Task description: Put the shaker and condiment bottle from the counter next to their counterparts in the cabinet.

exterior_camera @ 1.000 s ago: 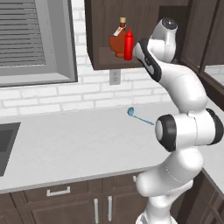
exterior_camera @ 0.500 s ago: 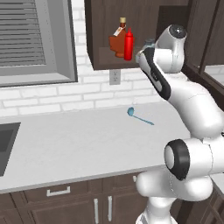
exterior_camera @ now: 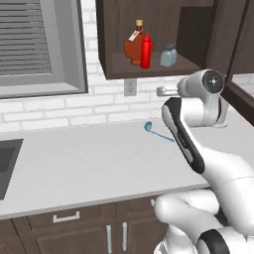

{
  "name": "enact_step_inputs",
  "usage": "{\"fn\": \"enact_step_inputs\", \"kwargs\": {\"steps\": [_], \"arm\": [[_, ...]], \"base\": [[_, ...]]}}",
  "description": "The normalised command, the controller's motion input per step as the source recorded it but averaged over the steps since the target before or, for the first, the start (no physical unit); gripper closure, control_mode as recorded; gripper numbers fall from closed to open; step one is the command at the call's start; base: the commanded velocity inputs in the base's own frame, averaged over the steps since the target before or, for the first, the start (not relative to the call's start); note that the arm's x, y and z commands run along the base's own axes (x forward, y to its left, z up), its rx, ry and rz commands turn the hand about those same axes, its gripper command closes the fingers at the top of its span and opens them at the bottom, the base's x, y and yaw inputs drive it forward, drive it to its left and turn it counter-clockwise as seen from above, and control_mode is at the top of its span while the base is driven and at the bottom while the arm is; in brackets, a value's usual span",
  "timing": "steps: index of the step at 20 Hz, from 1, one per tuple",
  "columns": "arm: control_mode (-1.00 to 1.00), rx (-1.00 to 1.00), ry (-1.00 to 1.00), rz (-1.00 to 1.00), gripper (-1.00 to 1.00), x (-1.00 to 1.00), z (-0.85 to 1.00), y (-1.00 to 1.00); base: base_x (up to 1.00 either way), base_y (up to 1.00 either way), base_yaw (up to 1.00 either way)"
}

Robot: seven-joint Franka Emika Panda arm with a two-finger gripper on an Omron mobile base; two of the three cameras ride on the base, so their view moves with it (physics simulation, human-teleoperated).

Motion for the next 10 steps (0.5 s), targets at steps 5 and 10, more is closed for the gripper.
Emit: {"fn": "enact_step_inputs", "kwargs": {"steps": [5, 10], "arm": [[-1.00, 0.00, -0.16, 0.00, -1.00, -1.00, -0.56, 0.10], [-1.00, 0.00, -0.16, 0.00, -1.00, -1.00, -0.59, 0.03]], "base": [[0.00, 0.00, 0.00], [0.00, 0.00, 0.00]]}}
